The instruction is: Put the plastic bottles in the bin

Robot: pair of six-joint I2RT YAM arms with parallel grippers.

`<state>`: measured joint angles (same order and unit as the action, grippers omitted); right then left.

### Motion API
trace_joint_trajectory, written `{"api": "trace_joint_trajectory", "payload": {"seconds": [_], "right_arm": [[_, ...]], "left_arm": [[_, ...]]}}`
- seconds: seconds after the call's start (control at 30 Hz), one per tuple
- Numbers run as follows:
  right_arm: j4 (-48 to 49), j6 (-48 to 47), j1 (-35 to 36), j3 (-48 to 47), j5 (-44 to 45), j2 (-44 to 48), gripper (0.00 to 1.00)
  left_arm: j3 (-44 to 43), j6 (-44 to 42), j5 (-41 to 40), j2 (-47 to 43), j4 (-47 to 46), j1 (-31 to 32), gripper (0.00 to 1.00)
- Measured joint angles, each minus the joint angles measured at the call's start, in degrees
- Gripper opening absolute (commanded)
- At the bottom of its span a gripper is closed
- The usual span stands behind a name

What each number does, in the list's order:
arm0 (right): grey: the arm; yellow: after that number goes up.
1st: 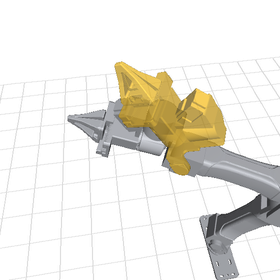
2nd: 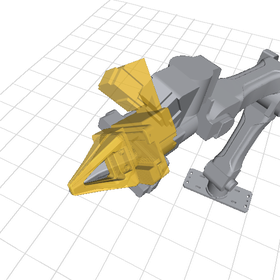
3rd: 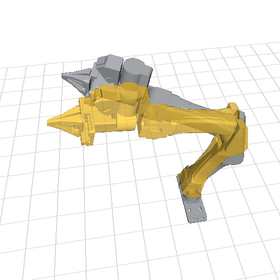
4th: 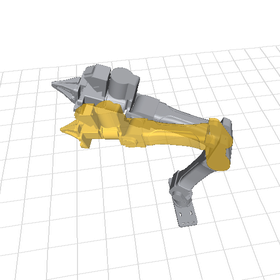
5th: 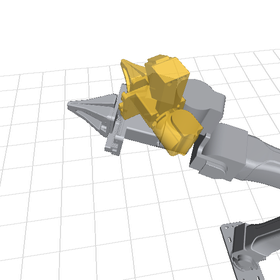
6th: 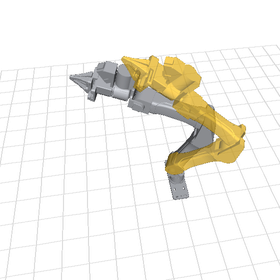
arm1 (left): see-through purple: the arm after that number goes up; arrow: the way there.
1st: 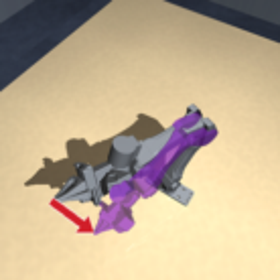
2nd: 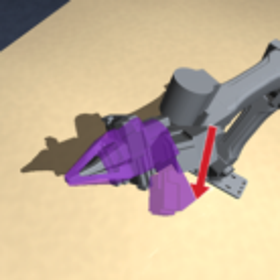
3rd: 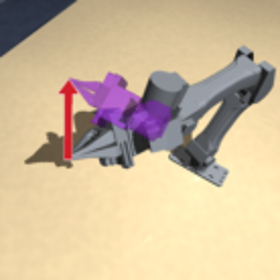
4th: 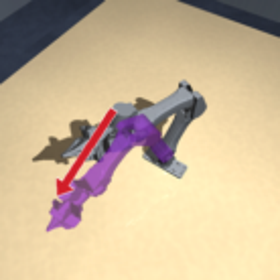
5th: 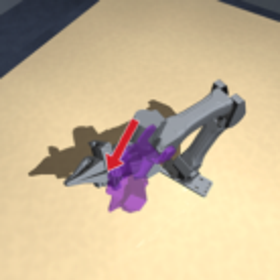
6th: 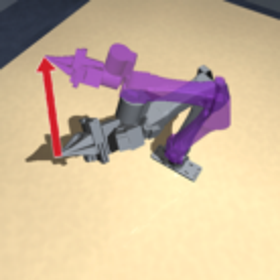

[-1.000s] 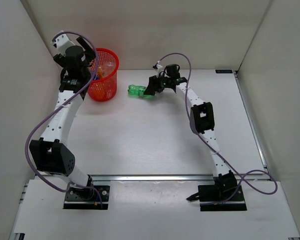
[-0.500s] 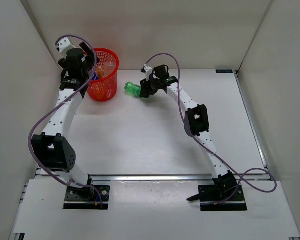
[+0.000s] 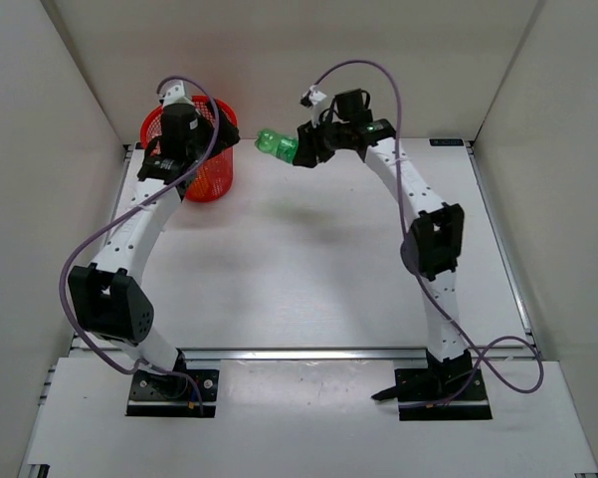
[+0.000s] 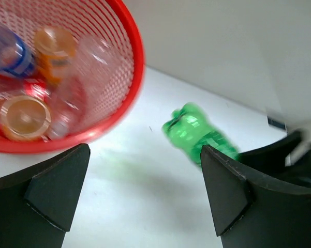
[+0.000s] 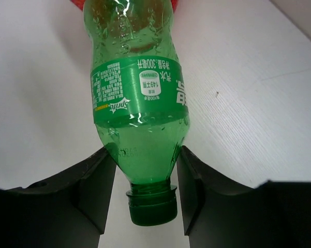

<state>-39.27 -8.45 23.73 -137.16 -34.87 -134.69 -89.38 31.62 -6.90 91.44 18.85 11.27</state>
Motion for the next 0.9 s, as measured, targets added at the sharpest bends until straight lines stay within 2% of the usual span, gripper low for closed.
{"api": "trace_joint_trajectory", "payload": {"seconds": [0.13,0.27,0.4,0.57,0.73,0.9], "right_arm": [[0.42,-2.14,0.81,11.96,2.82,15.13,0.00],[4.52,-2.99,5.07,29.22,8.00,30.38,0.00],[9.46,-1.44,9.53,46.86,11.56,42.49,0.00],[17.35,3.89,12.24,62.60,15.43,51.19,0.00],[27.52,9.88,17.81,74.99,27.74,57.83,0.00],[41.22,13.62,24.28,87.17,35.43,65.42,0.00]], "left_arm": [[0.57,0.90,3.37,-0.13,2.40,3.78,0.99],[6.69,3.06,9.86,-2.84,2.40,6.56,0.99],[12.41,4.74,11.85,-7.67,3.28,10.25,0.99],[19.61,7.43,16.31,-17.42,1.53,13.18,0.98],[26.77,10.99,17.03,-26.27,0.39,13.18,0.98],[34.99,17.25,18.16,-30.93,-2.93,13.20,0.99]]}}
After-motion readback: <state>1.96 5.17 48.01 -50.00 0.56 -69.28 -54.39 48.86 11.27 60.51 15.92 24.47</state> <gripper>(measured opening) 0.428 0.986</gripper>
